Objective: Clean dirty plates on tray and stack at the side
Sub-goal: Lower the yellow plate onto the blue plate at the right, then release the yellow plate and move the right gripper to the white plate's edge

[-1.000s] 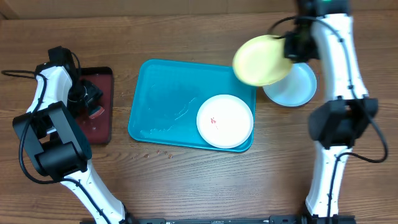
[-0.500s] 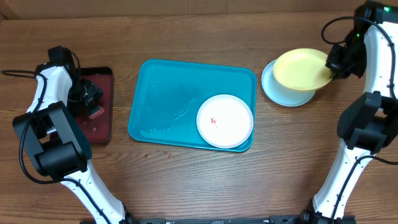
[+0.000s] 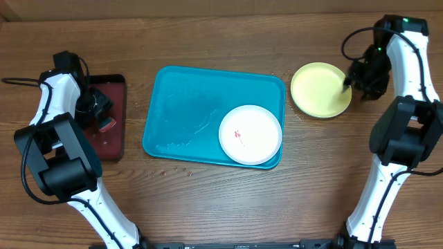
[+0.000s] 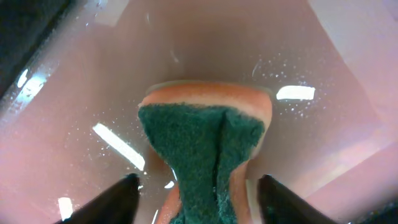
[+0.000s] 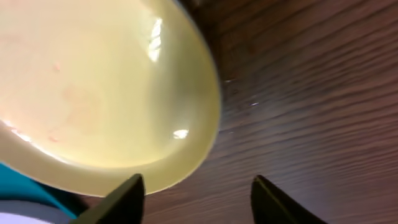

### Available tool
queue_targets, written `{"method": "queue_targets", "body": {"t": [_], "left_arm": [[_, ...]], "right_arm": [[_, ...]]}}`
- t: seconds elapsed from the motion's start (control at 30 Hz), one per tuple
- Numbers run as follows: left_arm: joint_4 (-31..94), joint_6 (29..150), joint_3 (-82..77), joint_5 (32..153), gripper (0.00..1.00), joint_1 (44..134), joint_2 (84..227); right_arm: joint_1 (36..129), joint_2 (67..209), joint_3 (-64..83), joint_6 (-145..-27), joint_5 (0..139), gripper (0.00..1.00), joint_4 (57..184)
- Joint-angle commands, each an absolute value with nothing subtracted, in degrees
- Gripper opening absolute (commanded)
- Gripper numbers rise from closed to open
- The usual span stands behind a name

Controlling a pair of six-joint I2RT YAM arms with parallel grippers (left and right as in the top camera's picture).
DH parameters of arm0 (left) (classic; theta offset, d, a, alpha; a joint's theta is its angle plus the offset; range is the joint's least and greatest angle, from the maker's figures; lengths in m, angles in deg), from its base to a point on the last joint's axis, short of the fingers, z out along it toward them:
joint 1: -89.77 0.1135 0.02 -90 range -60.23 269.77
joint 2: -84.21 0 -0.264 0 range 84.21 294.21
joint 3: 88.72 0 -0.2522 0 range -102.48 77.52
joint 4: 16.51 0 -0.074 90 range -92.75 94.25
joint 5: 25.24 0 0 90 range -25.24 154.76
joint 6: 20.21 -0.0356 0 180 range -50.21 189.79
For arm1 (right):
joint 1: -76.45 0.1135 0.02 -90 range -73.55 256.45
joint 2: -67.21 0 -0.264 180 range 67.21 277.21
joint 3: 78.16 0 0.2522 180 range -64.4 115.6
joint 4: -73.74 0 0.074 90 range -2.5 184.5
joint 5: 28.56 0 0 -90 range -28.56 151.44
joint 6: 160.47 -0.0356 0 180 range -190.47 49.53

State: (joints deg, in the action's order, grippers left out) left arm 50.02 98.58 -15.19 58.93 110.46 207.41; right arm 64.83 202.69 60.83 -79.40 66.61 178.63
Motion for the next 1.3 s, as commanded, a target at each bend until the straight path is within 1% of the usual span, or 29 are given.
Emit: {"method": "queue_targets", "body": {"t": [0.0, 0.07, 0.1, 0.33, 0.4, 0.47, 0.5, 0.53, 0.6, 0.63, 0.7, 0.83, 0.93, 1.0, 1.03, 1.07, 1.1, 1.23, 1.27], "left_arm": [[49.23, 98.54, -14.69, 59.24, 0.48, 110.74, 206.03], [47.99, 98.56, -14.1, 59.26, 0.36, 110.74, 206.03], [47.44, 98.56, -13.66, 59.24, 0.33, 110.77, 206.03], [44.25, 98.52, -10.12, 58.43, 0.24, 110.81, 206.03], [44.51, 98.52, -9.9, 57.05, 0.24, 110.85, 206.03], [44.75, 98.5, -9.9, 54.97, 0.27, 110.87, 206.03], [44.77, 98.5, -9.9, 54.19, 0.25, 110.87, 206.03], [44.82, 98.47, -9.92, 53.6, 0.21, 110.87, 206.03], [45.5, 98.47, -10.49, 53.51, 0.08, 111.01, 206.01], [46.22, 98.5, -11.17, 54.3, 0.05, 111.11, 206.01], [47.09, 98.47, -12.37, 55.7, 0.06, 111.14, 206.01], [47.31, 98.47, -12.76, 56.7, 0.19, 111.14, 206.03], [46.85, 98.5, -12.22, 56.7, 0.32, 111.14, 206.03], [46.72, 98.43, -12.22, 56.64, 0.41, 111.14, 206.05], [46.57, 97.99, -12.22, 56.61, 0.37, 111.16, 206.03], [46.41, 97.58, -12.22, 56.24, 0.12, 111.14, 206.05], [46.39, 97.62, -12.22, 55.72, 0.04, 111.16, 206.05], [46.26, 97.67, -12.22, 55.19, 0.04, 111.68, 206.03], [46.28, 97.64, -12.22, 55.17, 0.14, 111.84, 206.03]], "right_arm": [[66.71, 200.28, 60.59, -77.26, 72.95, 0.62, 178.92], [67.83, 200.28, 60.83, -77.28, 74.37, 0.62, 178.94], [68.4, 200.28, 60.99, -77.28, 74.66, 0.63, 179.07], [73.62, 200.18, 61.05, -77.26, 74.59, 0.63, 178.63], [74.87, 200.18, 61.29, -77.28, 74.61, 0.63, 178.17], [76.16, 200.13, 61.36, -77.26, 74.61, 0.63, 177.74], [76.59, 200.09, 61.36, -77.26, 74.61, 0.63, 177.69], [77.12, 200.09, 61.36, -77.26, 74.61, 0.63, 177.6], [78.28, 200.09, 61.36, -76.93, 74.61, 0.64, 177.56], [78.97, 200.09, 61.36, -76.23, 74.59, 0.64, 177.56], [79.96, 200.09, 61.36, -75.92, 74.28, 0.65, 177.32], [81.66, 200.09, 61.36, -75.95, 74.22, 0.68, 176.42], [82.62, 200.09, 61.36, -75.55, 74.31, 0.68, 176.25], [83.48, 200.09, 61.36, -72.3, 75.79, 0.68, 176.53], [83.98, 200.09, 61.36, -70.68, 76.54, 0.68, 176.8], [84.66, 200.09, 61.36, -69.02, 76.8, 0.68, 177.19], [85.18, 200.09, 61.34, -67.99, 76.69, 0.68, 177.43], [87.35, 200.09, 61.29, -62.09, 76.56, 0.68, 178.57], [87.85, 200.09, 61.27, -60.49, 76.54, 0.68, 178.94]]}}
